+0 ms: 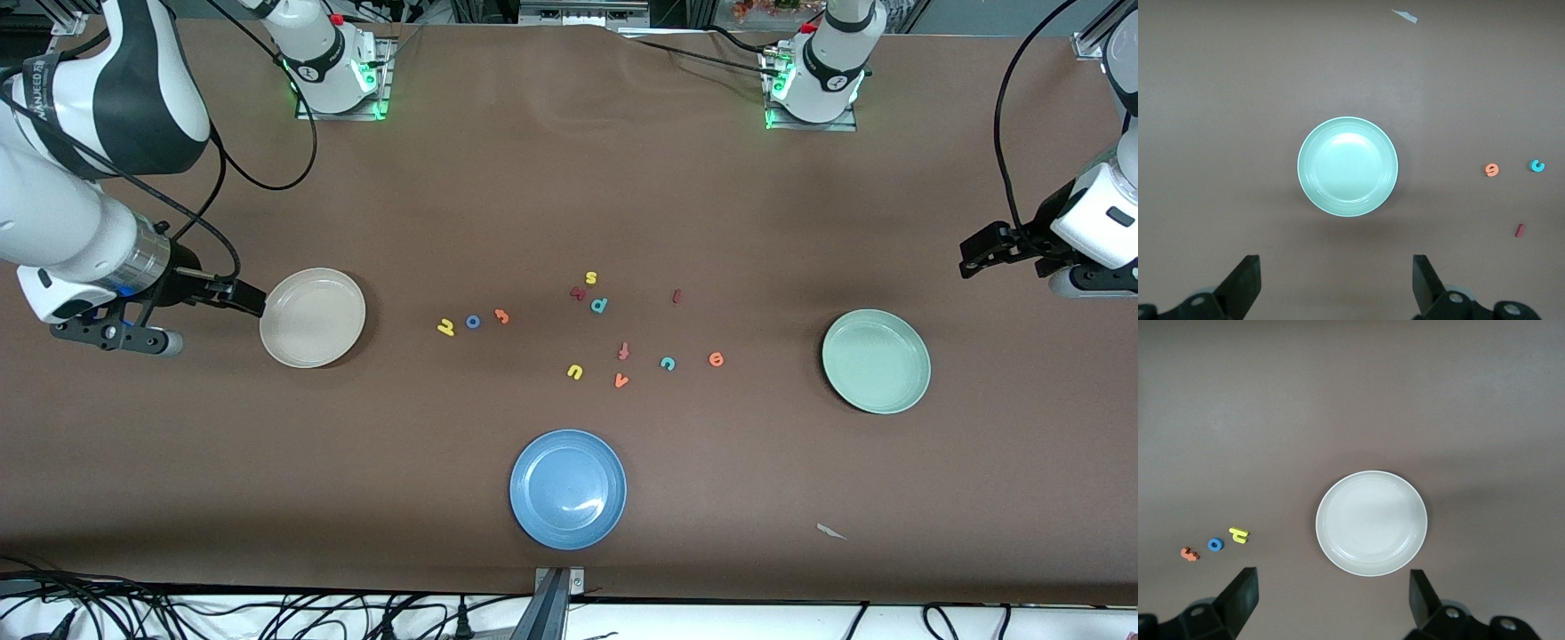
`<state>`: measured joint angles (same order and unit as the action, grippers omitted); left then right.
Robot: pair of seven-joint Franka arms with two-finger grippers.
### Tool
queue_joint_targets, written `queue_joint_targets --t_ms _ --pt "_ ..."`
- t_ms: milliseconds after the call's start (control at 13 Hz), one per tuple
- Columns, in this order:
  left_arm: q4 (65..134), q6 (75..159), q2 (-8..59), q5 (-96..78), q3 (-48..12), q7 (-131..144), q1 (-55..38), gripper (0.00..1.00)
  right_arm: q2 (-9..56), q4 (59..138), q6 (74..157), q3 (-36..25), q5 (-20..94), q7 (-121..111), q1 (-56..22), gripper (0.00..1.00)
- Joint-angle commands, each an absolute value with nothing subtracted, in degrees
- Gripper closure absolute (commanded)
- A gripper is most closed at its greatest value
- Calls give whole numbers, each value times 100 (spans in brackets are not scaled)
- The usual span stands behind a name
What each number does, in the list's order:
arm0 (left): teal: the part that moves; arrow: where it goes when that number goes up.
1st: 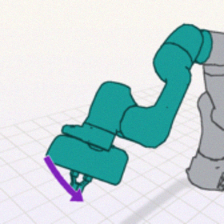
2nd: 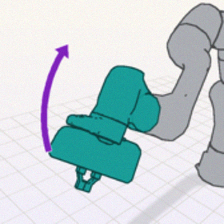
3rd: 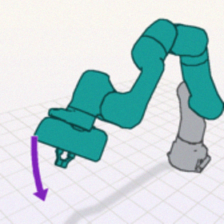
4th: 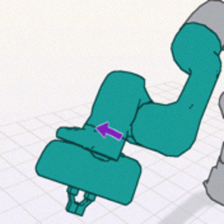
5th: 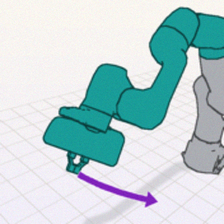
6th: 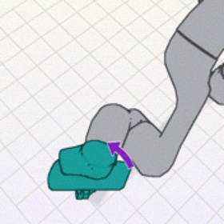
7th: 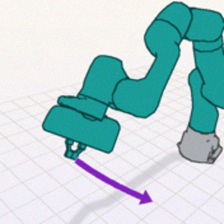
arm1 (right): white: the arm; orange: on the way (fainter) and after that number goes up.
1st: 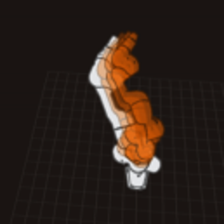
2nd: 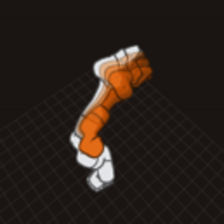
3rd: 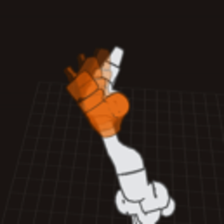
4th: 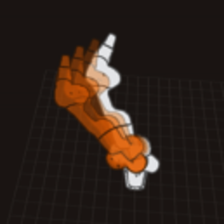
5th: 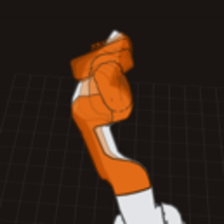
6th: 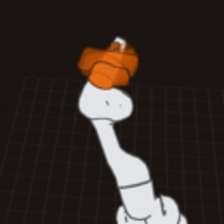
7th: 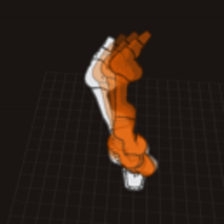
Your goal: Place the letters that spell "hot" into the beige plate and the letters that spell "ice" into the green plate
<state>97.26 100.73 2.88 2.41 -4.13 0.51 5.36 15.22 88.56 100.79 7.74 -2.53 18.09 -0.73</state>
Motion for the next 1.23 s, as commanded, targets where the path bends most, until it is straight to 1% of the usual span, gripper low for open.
queue_joint_targets --t_ms 0,1151 --pt "9800 10134 211 193 -396 -105 554 0 1512 8833 10011 782 -176 1933 -79 0" --pt "9800 10134 202 176 -404 -105 554 0 1521 8842 10011 791 -220 1942 -97 0"
